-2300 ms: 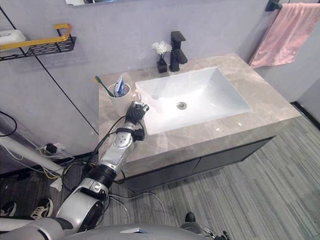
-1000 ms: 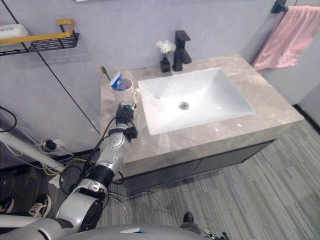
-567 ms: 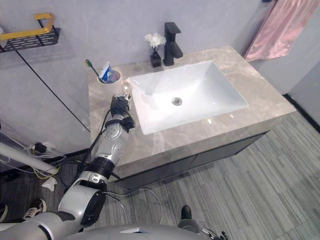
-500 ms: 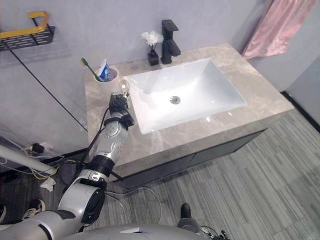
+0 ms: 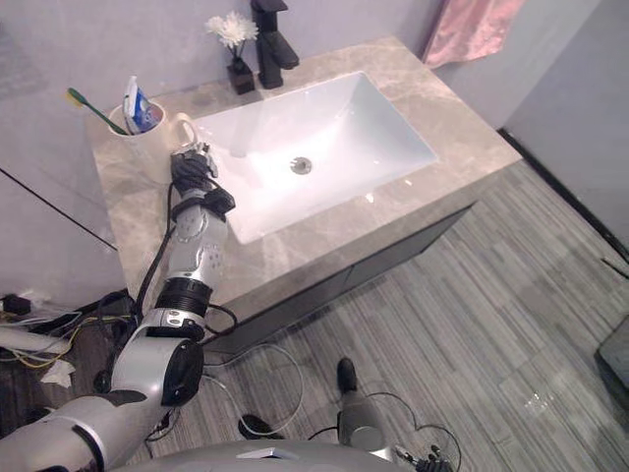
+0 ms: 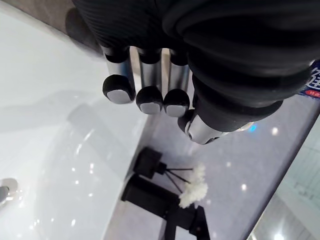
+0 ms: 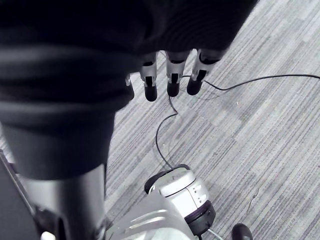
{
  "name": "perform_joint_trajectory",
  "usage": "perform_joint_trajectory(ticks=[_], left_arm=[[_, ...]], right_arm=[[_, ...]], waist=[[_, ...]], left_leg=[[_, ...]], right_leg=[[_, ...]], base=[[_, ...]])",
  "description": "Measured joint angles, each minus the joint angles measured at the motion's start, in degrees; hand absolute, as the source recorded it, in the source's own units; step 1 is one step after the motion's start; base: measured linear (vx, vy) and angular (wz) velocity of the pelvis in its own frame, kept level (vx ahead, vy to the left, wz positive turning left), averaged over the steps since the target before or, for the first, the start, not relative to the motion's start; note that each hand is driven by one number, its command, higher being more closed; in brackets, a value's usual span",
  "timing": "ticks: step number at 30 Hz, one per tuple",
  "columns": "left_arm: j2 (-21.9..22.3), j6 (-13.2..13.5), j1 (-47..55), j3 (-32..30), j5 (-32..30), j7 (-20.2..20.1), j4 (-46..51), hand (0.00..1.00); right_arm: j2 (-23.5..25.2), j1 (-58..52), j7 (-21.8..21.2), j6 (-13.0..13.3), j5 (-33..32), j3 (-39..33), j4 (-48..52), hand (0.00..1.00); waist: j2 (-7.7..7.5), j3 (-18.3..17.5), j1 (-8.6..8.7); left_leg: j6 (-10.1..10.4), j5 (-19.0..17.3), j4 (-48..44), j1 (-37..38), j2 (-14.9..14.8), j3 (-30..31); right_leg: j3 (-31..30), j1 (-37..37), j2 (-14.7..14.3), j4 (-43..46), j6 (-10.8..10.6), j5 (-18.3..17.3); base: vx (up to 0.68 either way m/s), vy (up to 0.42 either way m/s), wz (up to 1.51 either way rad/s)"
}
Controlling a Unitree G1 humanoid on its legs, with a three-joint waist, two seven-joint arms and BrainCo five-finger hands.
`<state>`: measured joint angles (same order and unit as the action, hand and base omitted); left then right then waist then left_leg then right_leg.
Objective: Organize washtable
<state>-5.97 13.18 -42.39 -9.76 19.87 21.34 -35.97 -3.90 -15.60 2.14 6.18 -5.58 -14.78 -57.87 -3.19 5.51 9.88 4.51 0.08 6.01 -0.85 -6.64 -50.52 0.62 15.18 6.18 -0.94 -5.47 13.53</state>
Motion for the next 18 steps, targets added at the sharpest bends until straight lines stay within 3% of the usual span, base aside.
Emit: perform_joint_trajectory(ticks=[13, 18], left_arm=[[-3.43, -0.24, -2.73, -2.02, -1.37, 0.07, -4.57, 1.00], [-3.22, -0.85, -2.71, 1.10, -3.76, 0.04, -4.49, 1.00]], right_arm=[[-0.21, -0.01, -0.99, 0.79, -0.08, 1.08, -0.13, 0.00], [-0.20, -0.04, -1.04, 0.82, -0.09, 1.15, -0.15, 0.00]], waist=[[-0.69, 0.56, -0.46], [-0.69, 0.57, -0.89]], left_leg=[[0.14, 0.11, 0.02, -1.02, -0.57, 3.78], [0.14, 0.11, 0.03, -1.88, -0.86, 6.12]], right_leg=[[-0.17, 0.55, -0.94, -0.20, 0.00, 0.36], [0.19, 0.52, -1.11, -0.20, 0.00, 0.36]], base=[[-0.03, -0.036, -0.03], [-0.02, -0.036, 0.13]])
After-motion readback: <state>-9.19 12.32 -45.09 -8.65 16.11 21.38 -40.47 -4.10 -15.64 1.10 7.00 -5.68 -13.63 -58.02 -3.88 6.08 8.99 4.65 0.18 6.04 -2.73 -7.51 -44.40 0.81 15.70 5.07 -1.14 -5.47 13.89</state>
